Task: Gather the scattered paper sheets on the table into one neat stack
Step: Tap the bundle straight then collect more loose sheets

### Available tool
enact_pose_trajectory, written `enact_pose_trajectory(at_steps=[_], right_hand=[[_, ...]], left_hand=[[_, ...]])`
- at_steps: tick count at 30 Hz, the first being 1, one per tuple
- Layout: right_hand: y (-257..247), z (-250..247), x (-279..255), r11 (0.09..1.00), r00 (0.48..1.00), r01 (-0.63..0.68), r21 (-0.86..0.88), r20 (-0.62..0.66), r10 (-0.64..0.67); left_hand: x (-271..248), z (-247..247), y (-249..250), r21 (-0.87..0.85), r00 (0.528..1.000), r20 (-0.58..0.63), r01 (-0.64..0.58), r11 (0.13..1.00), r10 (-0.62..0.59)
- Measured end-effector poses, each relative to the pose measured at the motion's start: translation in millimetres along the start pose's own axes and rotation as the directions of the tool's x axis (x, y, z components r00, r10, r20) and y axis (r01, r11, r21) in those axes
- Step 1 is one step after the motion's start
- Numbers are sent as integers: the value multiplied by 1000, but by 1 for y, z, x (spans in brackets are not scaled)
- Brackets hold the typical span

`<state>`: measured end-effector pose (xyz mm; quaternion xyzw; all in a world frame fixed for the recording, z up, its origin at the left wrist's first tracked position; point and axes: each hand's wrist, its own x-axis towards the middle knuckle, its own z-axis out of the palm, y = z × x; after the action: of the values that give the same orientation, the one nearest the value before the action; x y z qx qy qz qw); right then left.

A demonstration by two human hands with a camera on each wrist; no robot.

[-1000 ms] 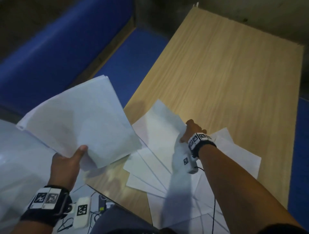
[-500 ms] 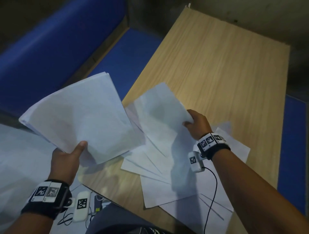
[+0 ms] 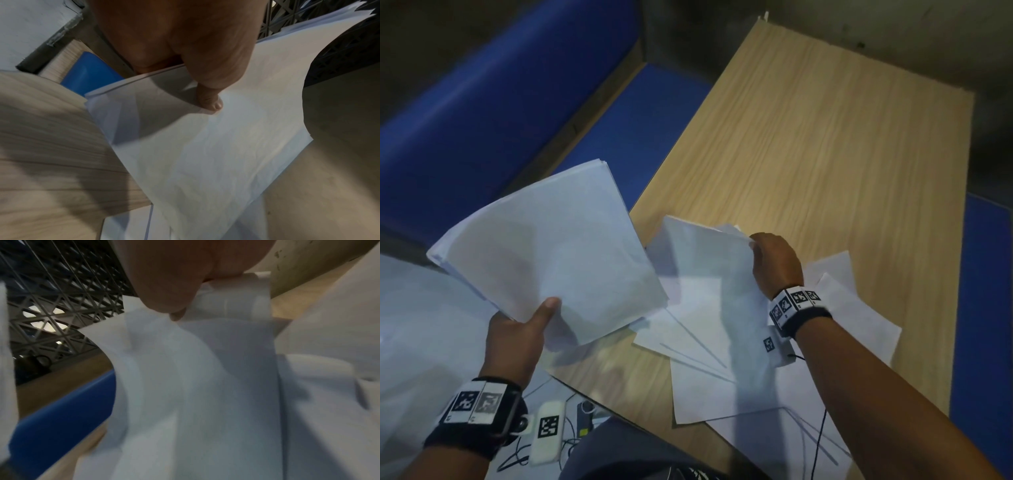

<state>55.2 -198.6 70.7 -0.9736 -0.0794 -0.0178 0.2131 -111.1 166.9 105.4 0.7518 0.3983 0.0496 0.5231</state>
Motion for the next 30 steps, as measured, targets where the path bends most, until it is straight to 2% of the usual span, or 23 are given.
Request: enact_pose_trajectory(at_steps=[4,7,8,10,12,14,18,21,23,25,27,30], right_hand=[[-7,-19,8,992,997,-66,109,-21,69],[-1,-24,9,913,962,-272,303,101,253],[2,-23,7,897,953,-300,325,132,271],[4,-20,-1,914,977,-212,346,74,199],[2,-20,-5,912,990,-91,400,-61,125],[-3,-28,0,892,971,-61,447,-181,157],[-3,-64,18,861,884,27,508,-414,216],[12,-105,36,810,744,93,578,-582,329],[28,-135,39,793,687,99,601,-618,382],[45,-162,31,804,667,87,588,-634,391],[59,-180,9,821,685,9,570,-602,410],[79,-165,-45,825,730,-297,480,-444,520]], left_hand=[[1,-4,-2,0,1000,-17,22,1000,-22],[4,-6,-6,-5,999,-32,38,999,-38],[4,-6,-6,-5,999,-33,40,999,-41],[4,-5,-4,3,999,-26,36,999,-36],[2,-2,-1,4,999,-17,29,1000,-29],[1,-2,0,6,999,-16,31,999,-31],[1,-1,0,12,1000,-15,28,1000,-28],[3,-1,-2,6,1000,-13,28,1000,-28],[5,-2,-3,4,1000,-15,28,1000,-28],[6,-1,-3,5,1000,-13,19,1000,-19],[5,1,0,1,1000,-5,13,1000,-13],[-2,7,5,24,1000,-1,11,1000,-11]])
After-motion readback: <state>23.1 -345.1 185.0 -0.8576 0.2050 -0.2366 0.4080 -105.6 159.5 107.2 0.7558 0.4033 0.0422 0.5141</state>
